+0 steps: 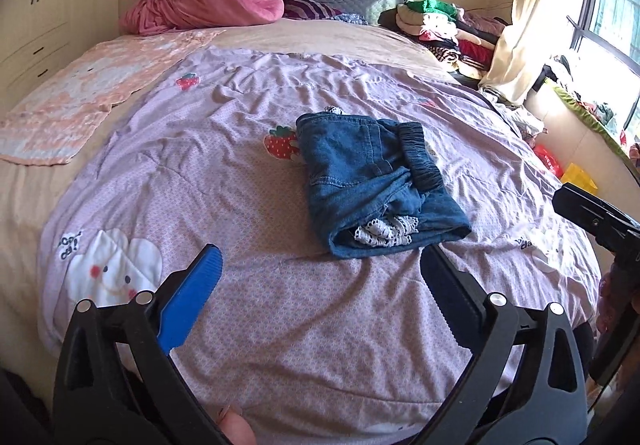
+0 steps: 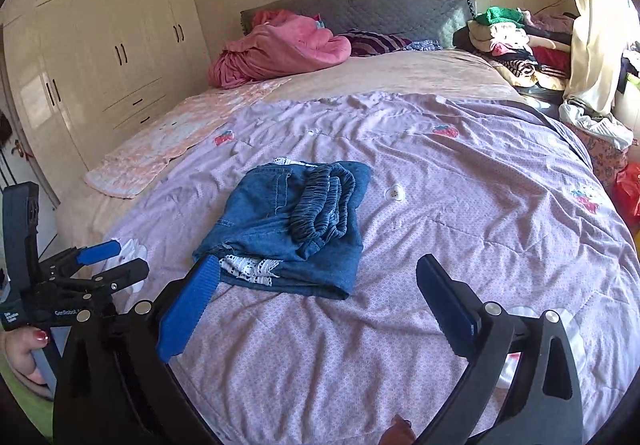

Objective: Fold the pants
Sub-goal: 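Open the left tool and withdraw both tools from the folded pants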

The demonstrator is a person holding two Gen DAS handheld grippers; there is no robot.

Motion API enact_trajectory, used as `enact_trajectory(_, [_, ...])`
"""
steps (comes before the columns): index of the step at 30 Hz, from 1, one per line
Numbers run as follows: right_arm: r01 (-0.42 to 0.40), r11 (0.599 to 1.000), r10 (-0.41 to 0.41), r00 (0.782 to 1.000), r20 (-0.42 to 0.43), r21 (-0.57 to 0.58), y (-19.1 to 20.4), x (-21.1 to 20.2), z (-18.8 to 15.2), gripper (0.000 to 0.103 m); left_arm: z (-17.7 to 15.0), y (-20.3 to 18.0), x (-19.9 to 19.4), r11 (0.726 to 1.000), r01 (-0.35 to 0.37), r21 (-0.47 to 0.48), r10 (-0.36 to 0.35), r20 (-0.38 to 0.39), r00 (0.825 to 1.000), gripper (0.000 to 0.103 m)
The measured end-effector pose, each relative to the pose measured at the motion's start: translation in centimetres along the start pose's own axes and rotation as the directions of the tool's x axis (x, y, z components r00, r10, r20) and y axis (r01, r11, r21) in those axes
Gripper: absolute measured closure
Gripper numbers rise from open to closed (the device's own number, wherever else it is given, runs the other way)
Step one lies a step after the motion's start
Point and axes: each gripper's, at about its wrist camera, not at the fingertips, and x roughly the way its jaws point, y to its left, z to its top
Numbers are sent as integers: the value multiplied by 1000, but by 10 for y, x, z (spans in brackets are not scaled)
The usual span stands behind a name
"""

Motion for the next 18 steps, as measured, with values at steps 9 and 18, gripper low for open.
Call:
enact_trajectory(9, [67, 997, -67, 997, 25, -27, 10, -20, -17, 5, -24, -6, -9, 1000, -9, 22, 9, -18, 1000, 10])
enact_trajectory(18, [93, 995, -92, 996, 6, -22, 8, -26, -39, 5, -42, -17, -11, 999, -13, 39, 15, -35, 999, 10])
